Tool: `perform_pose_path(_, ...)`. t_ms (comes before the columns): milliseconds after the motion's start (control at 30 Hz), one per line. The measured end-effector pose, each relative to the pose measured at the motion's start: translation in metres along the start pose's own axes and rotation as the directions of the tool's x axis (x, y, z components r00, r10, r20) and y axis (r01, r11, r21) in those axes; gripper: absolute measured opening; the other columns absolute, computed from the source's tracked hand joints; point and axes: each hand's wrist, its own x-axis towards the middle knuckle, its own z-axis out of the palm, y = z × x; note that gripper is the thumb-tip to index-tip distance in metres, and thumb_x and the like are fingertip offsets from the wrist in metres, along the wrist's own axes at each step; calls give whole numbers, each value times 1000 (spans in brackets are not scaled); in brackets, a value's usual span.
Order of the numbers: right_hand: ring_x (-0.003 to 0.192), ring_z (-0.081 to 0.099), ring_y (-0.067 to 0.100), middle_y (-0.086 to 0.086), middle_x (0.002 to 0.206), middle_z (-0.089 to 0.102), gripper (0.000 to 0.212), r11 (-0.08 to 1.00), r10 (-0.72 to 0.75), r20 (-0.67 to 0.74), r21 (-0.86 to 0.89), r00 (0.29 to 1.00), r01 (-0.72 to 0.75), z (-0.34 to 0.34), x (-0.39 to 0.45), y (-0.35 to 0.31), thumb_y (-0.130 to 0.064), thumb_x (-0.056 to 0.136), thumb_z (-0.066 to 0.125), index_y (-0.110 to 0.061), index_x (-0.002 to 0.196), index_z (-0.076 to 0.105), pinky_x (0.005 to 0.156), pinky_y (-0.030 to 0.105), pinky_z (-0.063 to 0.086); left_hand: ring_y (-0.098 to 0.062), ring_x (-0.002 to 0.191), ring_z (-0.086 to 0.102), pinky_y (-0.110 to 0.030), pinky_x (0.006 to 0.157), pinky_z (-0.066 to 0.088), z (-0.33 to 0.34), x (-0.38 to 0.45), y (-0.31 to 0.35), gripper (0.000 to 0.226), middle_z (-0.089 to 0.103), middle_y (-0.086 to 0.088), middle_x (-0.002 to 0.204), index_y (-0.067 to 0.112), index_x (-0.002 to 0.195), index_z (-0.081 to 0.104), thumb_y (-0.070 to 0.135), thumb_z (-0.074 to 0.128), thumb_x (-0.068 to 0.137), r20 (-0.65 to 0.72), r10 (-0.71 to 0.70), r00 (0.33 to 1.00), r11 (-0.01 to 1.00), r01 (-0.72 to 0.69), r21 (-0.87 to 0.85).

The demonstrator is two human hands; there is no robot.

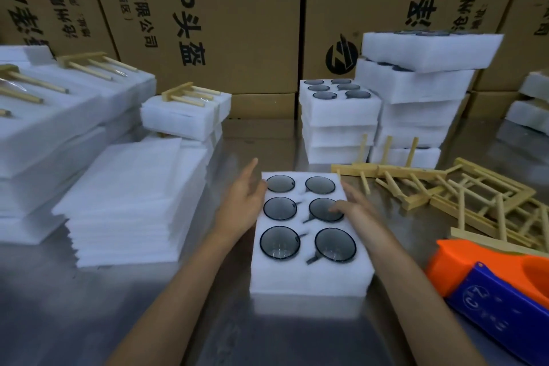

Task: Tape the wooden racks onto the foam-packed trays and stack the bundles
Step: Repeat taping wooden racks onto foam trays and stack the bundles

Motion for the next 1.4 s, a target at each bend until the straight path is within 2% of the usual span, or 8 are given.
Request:
perform_pose_path(167,74,73,12,-8,87,76,47,999,-3,-5,37,1000,3,-1,-1,0,1,80,56,-43,86,73,51,22,53,-11,121,54,-25,102,39,-38,-6,29,35,62,7,129,26,128,61,17,55,94,-188,386,903,902,-327,282)
perform_pose_path(267,77,74,15,-6,90,76,41,998,18,-11,60,1000,-17,-2,-3,-1,0,82,57,-35,98,72,53,24,54,-24,116,54,-32,95,40,-69,-6,35,30,65,-4,125,18,122,64,13,57,93,-336,438,834,851,-264,454)
perform_pose_path(467,66,72,7,-11,79,75,39,997,21,-37,81,999,-18,-1,-4,-2,1,82,58,-34,94,71,46,19,50,-38,138,33,-53,112,22,-116,-1,15,56,43,-16,148,16,143,46,39,59,93,-392,-103,914,668,355,654)
perform_pose_path(600,63,71,5,-13,76,75,39,995,31,-48,94,998,-26,1,-5,-3,1,83,58,-34,94,69,44,17,48,-35,138,34,-49,114,17,-124,-2,7,57,48,-13,145,18,142,46,44,57,93,-406,-229,885,651,449,612)
perform_pose_path(800,62,70,4,-13,77,75,39,995,32,-64,98,997,-26,2,-6,-4,2,83,59,-31,101,68,44,17,48,-45,92,58,-40,78,38,-105,-7,13,10,66,-24,97,10,95,64,15,56,90,-537,61,842,758,311,574)
perform_pose_path(900,65,71,6,-8,84,76,40,994,37,-62,102,997,-31,2,-8,-5,1,83,59,-29,108,68,45,18,49,-48,93,61,-46,77,46,-92,-9,22,31,69,-28,106,5,118,69,16,51,95,-569,290,769,754,182,631)
perform_pose_path(1133,63,71,7,-12,76,75,36,996,29,-67,85,997,-24,-1,-7,-3,-2,84,60,-34,100,67,44,18,49,-39,73,65,-45,59,54,-34,-30,61,22,70,-20,82,7,109,71,11,64,90,-217,695,685,558,-325,763)
perform_pose_path(1400,65,70,-2,-12,78,75,31,998,-25,-32,53,999,27,-4,-4,1,-4,88,60,-33,99,65,48,13,49,2,103,56,-20,82,42,21,-58,68,60,64,27,106,46,128,57,78,40,80,173,313,934,871,-355,341)
